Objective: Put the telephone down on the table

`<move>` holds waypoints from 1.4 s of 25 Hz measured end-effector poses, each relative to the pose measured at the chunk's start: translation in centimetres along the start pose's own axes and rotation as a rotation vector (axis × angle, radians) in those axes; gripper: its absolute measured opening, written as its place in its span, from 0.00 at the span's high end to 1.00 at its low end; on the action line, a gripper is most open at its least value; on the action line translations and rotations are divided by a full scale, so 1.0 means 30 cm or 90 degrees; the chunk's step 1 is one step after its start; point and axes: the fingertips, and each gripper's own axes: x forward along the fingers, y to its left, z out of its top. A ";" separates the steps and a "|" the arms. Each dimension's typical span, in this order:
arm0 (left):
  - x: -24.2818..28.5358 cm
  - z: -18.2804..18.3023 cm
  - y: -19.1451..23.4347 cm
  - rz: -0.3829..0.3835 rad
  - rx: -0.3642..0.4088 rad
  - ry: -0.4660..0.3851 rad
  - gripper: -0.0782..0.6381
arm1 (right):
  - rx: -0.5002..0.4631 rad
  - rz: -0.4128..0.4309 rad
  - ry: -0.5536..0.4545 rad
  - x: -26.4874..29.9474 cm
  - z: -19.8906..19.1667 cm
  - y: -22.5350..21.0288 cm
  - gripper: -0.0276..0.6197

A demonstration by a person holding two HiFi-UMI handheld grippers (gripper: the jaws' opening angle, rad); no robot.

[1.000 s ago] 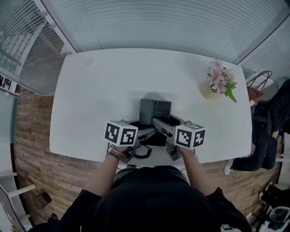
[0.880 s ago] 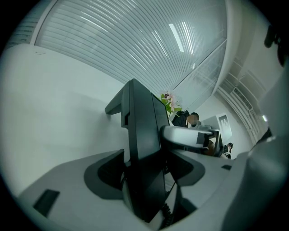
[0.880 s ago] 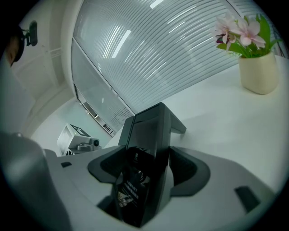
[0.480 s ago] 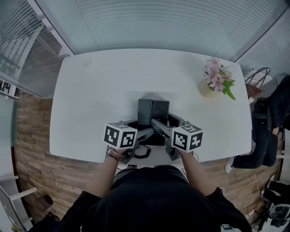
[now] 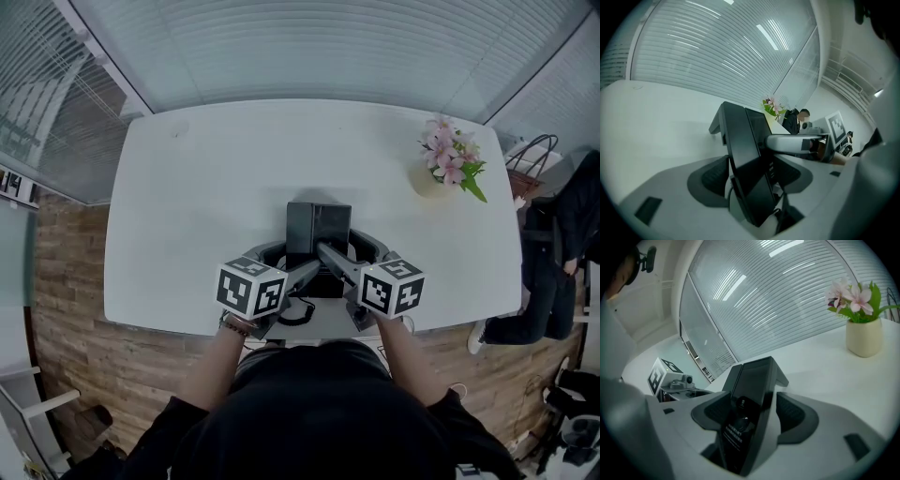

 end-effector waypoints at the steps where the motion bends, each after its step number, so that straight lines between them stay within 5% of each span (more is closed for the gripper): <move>1: -0.006 0.005 -0.001 0.004 0.009 -0.001 0.46 | -0.003 -0.006 -0.011 -0.007 0.012 -0.002 0.50; 13: -0.088 0.096 -0.012 0.044 0.086 -0.056 0.46 | -0.072 -0.041 -0.096 -0.080 0.126 0.025 0.50; 25: -0.205 0.259 -0.086 0.038 0.142 -0.181 0.48 | -0.146 -0.040 -0.202 -0.177 0.275 0.145 0.50; 35: -0.279 0.347 -0.149 0.001 0.141 -0.248 0.49 | -0.201 -0.044 -0.279 -0.255 0.382 0.230 0.56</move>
